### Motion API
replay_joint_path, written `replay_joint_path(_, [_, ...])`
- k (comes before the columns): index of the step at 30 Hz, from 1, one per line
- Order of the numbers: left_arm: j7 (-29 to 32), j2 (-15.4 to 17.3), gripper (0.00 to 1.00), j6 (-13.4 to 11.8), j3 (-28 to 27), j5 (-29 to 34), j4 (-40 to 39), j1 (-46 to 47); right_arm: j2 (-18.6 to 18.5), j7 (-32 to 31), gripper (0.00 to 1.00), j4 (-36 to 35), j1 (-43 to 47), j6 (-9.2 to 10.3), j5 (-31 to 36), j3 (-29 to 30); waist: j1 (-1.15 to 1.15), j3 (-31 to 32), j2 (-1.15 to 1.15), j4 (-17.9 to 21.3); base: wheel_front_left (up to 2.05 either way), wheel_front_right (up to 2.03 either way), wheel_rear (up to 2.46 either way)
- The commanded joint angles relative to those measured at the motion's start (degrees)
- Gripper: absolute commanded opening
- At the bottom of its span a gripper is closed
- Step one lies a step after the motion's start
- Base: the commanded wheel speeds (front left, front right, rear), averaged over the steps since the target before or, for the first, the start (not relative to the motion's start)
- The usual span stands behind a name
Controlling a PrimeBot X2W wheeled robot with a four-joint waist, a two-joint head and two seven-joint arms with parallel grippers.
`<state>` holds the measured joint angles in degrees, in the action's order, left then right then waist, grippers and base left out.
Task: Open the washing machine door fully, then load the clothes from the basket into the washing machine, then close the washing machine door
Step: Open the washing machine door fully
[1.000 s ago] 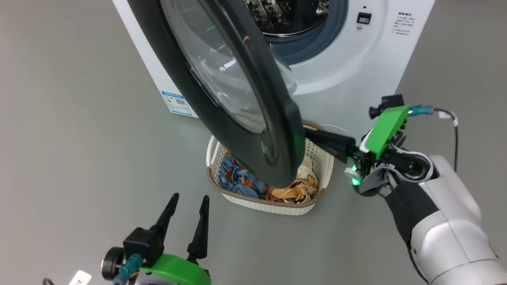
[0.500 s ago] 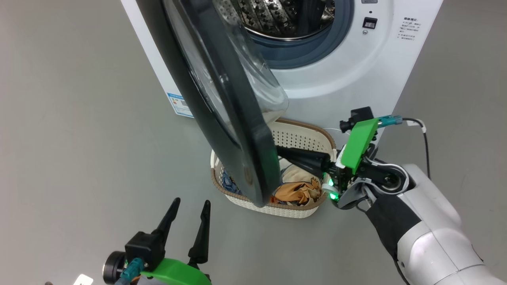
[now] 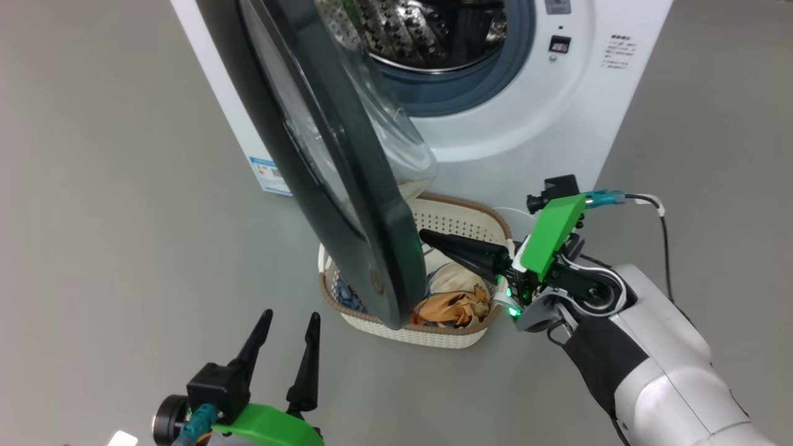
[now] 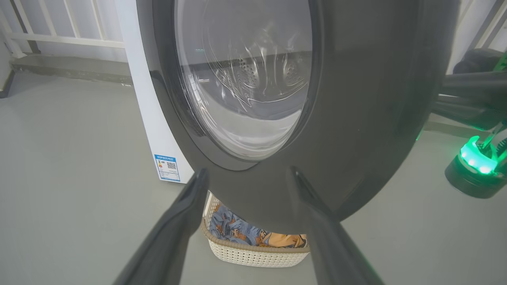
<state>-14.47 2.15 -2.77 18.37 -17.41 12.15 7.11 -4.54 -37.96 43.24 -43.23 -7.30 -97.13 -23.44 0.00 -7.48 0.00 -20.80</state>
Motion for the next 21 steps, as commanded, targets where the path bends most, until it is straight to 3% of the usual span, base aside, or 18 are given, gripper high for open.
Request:
replay_joint_path(1, [-0.5, 0.7, 1.0, -0.2, -2.3, 0.8, -1.1, 0.3, 0.4, 1.9, 0.0, -2.6, 1.3, -0.19, 1.3, -0.4, 0.0, 1.1, 0.0, 1.1, 0.0, 0.0, 0.0])
replay_joint_path(7, [-0.5, 0.7, 1.0, -0.4, -3.9, 0.8, -0.9, -0.9, -4.0, 10.9, 0.0, -10.1, 5.2, -0.19, 9.9, -1.9, 0.0, 3.6, 0.0, 3.8, 0.0, 0.0, 0.0])
replay_joint_path(12, [-0.5, 0.7, 1.0, 0.0, -6.2, 1.7, -0.7, -2.2, -10.0, 25.9, 0.0, -18.5, 10.7, -0.19, 23.5, -6.1, 0.0, 5.7, 0.0, 6.5, 0.0, 0.0, 0.0])
replay_joint_path(21, [-0.5, 0.7, 1.0, 0.6, -11.2, 3.0, -0.9, -4.8, -16.2, 46.8, 0.0, -18.3, 18.0, -0.19, 43.4, -13.1, 0.0, 8.9, 0.0, 11.4, 0.0, 0.0, 0.0])
